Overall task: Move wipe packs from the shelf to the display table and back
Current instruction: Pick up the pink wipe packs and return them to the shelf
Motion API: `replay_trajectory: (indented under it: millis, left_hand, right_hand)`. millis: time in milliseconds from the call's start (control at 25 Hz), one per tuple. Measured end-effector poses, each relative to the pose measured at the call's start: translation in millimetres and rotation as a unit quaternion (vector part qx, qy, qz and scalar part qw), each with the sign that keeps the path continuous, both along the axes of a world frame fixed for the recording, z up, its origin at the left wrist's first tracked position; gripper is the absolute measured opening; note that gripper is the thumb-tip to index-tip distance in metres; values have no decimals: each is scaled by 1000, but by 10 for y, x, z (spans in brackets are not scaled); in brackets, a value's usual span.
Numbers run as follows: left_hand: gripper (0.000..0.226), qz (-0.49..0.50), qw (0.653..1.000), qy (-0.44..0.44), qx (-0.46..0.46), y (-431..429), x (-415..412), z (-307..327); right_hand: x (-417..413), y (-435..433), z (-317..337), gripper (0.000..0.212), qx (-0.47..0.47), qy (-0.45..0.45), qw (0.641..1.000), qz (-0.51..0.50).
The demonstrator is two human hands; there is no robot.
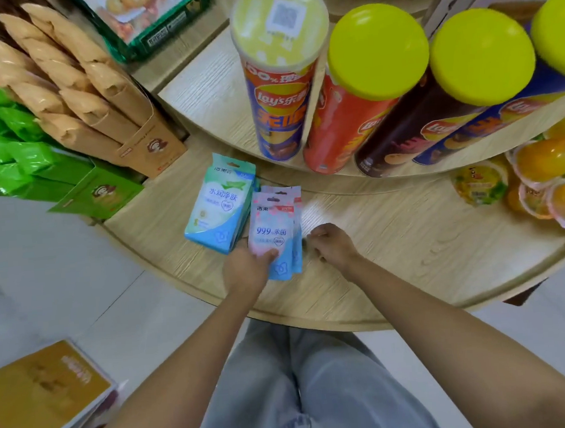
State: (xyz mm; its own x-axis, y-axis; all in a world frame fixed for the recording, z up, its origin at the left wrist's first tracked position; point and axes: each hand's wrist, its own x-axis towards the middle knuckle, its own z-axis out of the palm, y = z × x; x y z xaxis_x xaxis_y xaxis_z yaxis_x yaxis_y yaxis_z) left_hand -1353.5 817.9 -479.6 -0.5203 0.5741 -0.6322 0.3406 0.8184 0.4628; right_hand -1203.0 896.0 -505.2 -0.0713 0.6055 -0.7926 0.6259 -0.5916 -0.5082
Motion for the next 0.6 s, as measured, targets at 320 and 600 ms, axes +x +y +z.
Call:
replay_trajectory:
  millis: [320, 600]
  left_hand:
    - [32, 141, 978, -145, 48, -776, 58, 97]
    - [44, 238, 930, -274, 52, -1240, -116, 107]
  right_hand:
    - [-406, -11, -49, 54, 43, -53, 998, 0]
    - [-611, -105, -140, 67, 69, -165, 984, -1]
